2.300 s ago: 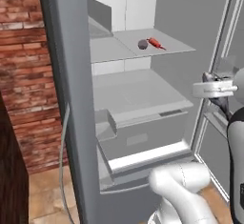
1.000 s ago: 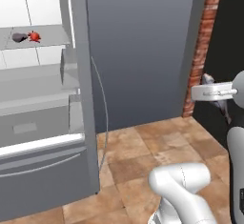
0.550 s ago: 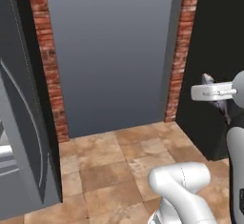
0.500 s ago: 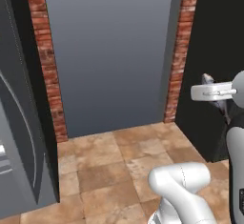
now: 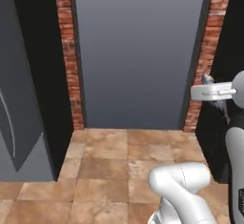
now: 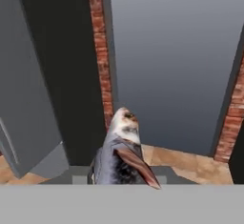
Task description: Place one eggplant and one fish in each tupperware on the nearby counter, to pack two identical lunches.
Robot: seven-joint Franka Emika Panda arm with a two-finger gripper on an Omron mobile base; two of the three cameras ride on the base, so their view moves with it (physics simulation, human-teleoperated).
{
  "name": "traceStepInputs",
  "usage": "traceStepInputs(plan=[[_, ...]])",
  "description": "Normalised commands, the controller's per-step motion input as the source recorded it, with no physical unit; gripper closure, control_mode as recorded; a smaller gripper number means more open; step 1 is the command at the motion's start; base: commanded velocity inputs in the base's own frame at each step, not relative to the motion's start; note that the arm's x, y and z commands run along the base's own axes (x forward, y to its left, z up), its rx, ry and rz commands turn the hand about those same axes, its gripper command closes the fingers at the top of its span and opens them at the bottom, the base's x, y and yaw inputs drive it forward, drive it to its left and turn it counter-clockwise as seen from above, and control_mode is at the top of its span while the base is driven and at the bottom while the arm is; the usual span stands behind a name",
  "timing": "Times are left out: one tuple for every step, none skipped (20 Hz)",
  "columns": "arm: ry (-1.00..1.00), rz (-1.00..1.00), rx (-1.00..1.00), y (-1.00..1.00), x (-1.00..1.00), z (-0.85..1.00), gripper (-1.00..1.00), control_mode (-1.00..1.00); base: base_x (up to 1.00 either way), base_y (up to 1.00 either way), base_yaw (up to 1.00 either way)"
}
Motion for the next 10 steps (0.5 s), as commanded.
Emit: traceStepInputs(plan=[[0.0, 0.0, 0.0, 0.0, 0.0, 0.0, 1.0, 1.0, -0.03, -0.51, 0.71], [0.0, 0.0, 0.0, 0.0, 0.0, 0.0, 1.0, 1.0, -0.07, -0.46, 0.73], [0.0, 0.0, 0.0, 0.0, 0.0, 0.0, 1.0, 1.0, -0.09, -0.4, 0.76], [0.0, 0.0, 0.0, 0.0, 0.0, 0.0, 1.0, 1.0, -0.12, -0.37, 0.78], [0.0, 0.0, 0.0, 0.0, 0.0, 0.0, 1.0, 1.0, -0.13, -0.26, 0.79], [0.0, 0.0, 0.0, 0.0, 0.0, 0.0, 1.0, 1.0, -0.17, -0.19, 0.8], [0.0, 0.0, 0.0, 0.0, 0.0, 0.0, 1.0, 1.0, -0.25, -0.11, 0.8], [0.0, 0.0, 0.0, 0.0, 0.0, 0.0, 1.0, 1.0, -0.29, -0.01, 0.8], [0.0, 0.0, 0.0, 0.0, 0.0, 0.0, 1.0, 1.0, -0.36, 0.0, 0.8], [0.0, 0.0, 0.0, 0.0, 0.0, 0.0, 1.0, 1.0, -0.47, 0.0, 0.81]])
